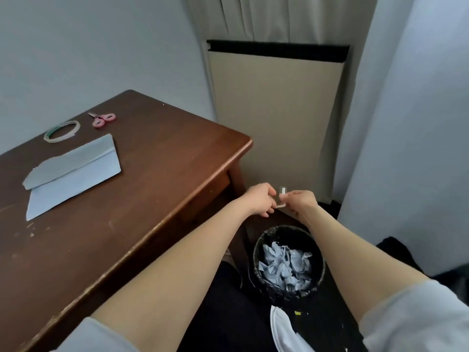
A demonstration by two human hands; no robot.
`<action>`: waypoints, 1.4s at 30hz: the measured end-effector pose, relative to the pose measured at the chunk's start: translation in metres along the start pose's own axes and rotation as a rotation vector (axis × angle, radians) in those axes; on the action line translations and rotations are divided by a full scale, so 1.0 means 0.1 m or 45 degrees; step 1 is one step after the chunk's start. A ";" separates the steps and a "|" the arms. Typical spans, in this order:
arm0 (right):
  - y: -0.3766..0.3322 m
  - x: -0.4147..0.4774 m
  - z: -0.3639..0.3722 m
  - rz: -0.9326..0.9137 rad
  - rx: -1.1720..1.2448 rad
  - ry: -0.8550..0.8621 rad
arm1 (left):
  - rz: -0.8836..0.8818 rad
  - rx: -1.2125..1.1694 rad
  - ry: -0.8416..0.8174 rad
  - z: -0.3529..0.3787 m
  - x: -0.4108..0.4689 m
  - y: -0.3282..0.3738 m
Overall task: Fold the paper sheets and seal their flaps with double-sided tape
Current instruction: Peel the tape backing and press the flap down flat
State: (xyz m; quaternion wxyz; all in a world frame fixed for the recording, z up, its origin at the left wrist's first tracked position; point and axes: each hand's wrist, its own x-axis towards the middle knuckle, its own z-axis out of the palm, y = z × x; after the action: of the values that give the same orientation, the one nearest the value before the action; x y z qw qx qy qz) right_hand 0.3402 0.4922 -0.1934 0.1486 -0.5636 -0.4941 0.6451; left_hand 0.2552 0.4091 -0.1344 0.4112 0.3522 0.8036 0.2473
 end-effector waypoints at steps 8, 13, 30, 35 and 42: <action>1.08 0.61 0.14 0.241 -0.198 0.096 | -0.110 0.412 -0.128 0.23 0.41 -0.61; 1.31 0.61 0.26 0.364 -0.471 0.256 | -0.133 0.476 -0.188 0.28 0.51 -0.78; 0.56 0.36 0.49 0.031 -0.300 0.215 | 0.001 0.556 -0.077 -0.05 0.24 -0.44; -0.04 0.03 0.45 -0.246 -0.279 0.270 | 0.143 0.659 -0.008 -0.25 -0.08 -0.12; -0.79 -0.55 0.40 -0.578 -0.239 0.445 | 0.363 0.629 0.180 -0.62 -0.70 0.35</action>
State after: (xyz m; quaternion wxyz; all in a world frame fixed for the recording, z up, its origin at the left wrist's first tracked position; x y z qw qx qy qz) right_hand 0.2944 0.4689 -0.1027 0.3190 -0.5525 -0.6318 0.4402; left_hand 0.2450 0.3708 -0.0433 0.2170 0.5328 0.8086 0.1233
